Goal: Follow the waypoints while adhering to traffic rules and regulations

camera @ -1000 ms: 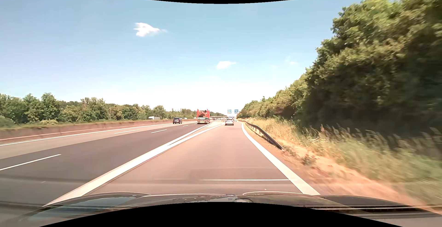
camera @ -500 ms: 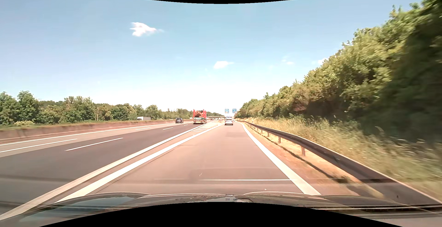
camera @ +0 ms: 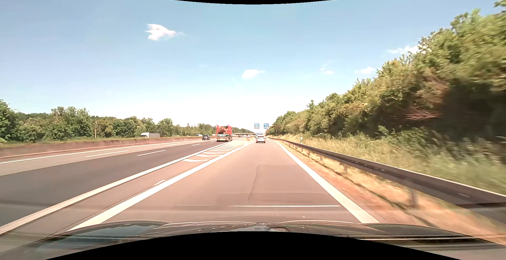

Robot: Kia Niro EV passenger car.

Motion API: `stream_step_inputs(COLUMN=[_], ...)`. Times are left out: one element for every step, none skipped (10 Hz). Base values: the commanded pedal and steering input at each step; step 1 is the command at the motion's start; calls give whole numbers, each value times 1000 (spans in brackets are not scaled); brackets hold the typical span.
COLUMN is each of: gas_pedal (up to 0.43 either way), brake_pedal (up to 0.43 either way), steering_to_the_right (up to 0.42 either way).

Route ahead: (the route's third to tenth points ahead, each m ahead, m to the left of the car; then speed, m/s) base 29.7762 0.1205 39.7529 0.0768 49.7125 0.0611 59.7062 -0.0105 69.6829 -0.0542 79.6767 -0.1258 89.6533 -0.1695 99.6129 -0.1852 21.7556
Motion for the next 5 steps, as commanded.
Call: stream_step_inputs(gas_pedal=[209,209,209,209,209], brake_pedal=[0,0,0,0,0], steering_to_the_right=[5,5,5,5,5])
